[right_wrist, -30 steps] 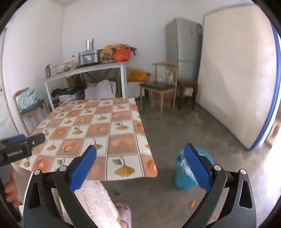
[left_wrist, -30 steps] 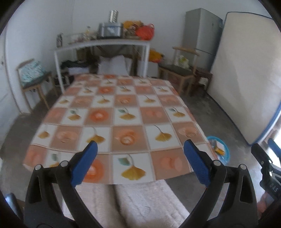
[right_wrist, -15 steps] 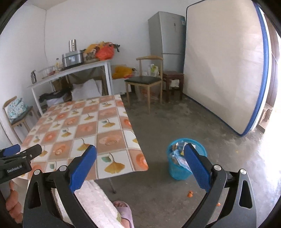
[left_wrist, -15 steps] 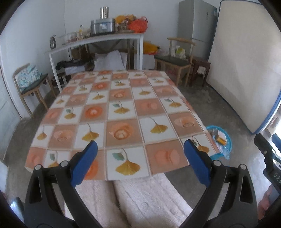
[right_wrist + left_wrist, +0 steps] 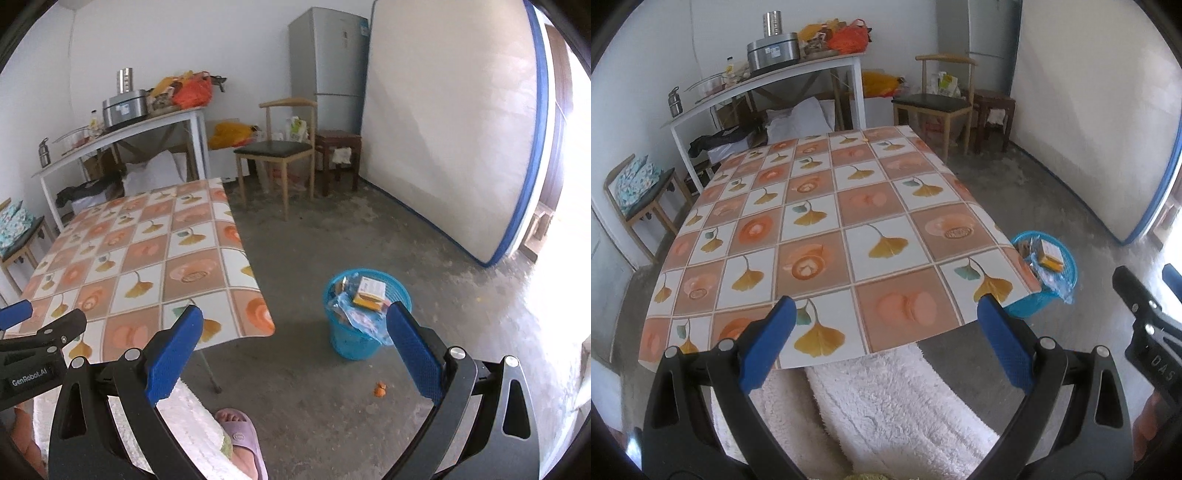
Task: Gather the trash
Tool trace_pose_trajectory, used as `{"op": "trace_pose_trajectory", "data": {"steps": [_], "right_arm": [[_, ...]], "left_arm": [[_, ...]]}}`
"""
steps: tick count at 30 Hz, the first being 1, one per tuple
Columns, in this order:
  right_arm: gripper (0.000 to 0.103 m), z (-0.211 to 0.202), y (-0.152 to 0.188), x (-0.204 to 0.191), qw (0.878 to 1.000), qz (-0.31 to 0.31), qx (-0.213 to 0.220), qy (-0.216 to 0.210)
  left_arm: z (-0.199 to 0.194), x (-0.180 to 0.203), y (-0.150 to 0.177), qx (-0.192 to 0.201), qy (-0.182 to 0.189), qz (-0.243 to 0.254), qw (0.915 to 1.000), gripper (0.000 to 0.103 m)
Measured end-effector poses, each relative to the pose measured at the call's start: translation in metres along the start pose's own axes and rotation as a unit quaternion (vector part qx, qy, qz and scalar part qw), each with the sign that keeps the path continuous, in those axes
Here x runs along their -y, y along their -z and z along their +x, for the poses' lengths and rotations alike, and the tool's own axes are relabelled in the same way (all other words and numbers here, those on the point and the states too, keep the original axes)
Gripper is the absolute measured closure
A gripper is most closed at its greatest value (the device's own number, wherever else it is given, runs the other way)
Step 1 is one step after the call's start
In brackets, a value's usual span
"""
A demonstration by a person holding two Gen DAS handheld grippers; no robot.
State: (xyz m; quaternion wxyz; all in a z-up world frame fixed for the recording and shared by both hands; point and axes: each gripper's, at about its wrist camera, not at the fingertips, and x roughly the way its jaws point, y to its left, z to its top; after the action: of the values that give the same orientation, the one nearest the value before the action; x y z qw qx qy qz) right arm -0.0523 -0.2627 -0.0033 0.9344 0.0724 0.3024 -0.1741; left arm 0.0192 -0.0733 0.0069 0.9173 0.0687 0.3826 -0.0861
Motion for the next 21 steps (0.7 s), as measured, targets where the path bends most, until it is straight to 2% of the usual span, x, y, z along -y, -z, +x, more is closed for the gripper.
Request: {"op": "trace_pose_trajectory", "data": {"steps": [10, 21], "right_arm": [[0.006, 0.011, 0.007, 0.016, 1.000, 0.019, -0.015, 0.008], [0.006, 0.012, 0.009, 0.027, 0.999, 0.041, -0.019, 0.006]], "left_arm": [[0.006, 0.008, 0.000, -0.011, -0.012, 0.010, 0.9998, 0.008], [0.006, 0.014, -0.002, -0.010, -0.009, 0.011, 0.9998, 0.008]]}}
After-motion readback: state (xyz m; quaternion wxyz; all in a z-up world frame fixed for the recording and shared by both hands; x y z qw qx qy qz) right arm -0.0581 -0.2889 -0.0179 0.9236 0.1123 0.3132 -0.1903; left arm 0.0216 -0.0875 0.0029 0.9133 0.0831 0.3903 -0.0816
